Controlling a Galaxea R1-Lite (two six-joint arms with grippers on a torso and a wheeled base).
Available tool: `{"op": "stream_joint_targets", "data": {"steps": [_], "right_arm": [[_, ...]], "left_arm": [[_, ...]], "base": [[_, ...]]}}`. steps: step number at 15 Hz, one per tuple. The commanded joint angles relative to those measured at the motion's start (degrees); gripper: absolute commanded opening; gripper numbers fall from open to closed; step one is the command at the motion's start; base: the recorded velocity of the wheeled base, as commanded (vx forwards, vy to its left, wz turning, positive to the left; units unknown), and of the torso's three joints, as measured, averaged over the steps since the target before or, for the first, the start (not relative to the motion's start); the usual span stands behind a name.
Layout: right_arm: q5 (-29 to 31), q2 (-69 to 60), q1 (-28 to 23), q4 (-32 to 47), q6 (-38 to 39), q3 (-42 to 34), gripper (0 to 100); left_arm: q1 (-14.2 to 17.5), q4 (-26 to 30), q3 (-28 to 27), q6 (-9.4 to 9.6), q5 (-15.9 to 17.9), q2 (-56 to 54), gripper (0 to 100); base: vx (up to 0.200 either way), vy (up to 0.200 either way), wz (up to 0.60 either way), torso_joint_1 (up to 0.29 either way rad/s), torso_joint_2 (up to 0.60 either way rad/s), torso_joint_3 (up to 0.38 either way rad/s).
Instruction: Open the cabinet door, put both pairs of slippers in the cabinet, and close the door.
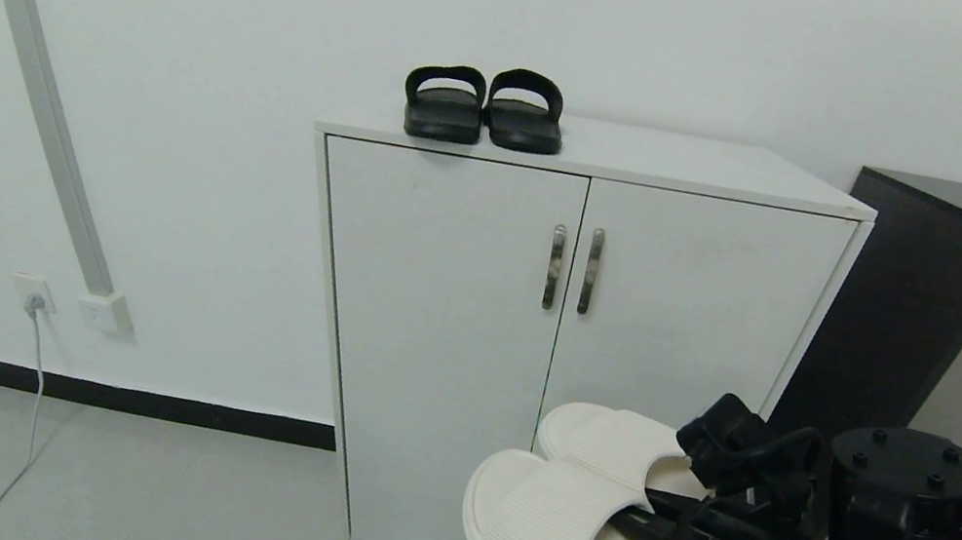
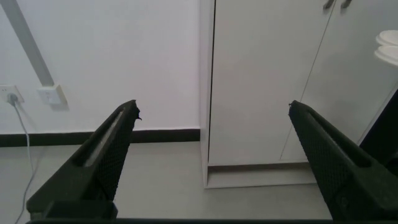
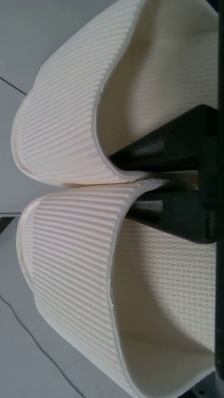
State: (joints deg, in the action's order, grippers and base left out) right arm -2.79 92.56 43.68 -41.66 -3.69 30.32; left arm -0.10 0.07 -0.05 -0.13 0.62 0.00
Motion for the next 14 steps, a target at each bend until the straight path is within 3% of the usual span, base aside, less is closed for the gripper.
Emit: {"op": "stream_joint_targets", "data": {"steps": [1, 9, 12, 14], "right_arm": [[-0.02, 0.16, 0.00, 0.00, -0.09, -0.26, 0], [-0.11, 0.25, 0.09, 0.00, -0.44, -0.52, 0], [-0.28, 0.07, 0.44, 0.00, -1.49, -1.05, 0], [-0.20, 0.07, 0.35, 0.00, -1.49, -1.14, 0]], "left_arm": [[0.01, 0.01, 0.05, -0.04, -0.01, 0.00, 100], [0.01, 0.01, 0.05, -0.04, -0.01, 0.00, 100], [0.01, 0.01, 0.05, -0.04, -0.01, 0.00, 100], [0.01, 0.01, 0.05, -0.04, -0.01, 0.00, 100]], "base": [[0.000, 0.000, 0.00, -0.036, 0.43, 0.378], [0.000, 0.000, 0.00, -0.005, 0.08, 0.070], [0.200, 0.000, 0.00, -0.009, 0.04, 0.040], [0.000, 0.000, 0.00, 0.000, 0.00, 0.000]]}}
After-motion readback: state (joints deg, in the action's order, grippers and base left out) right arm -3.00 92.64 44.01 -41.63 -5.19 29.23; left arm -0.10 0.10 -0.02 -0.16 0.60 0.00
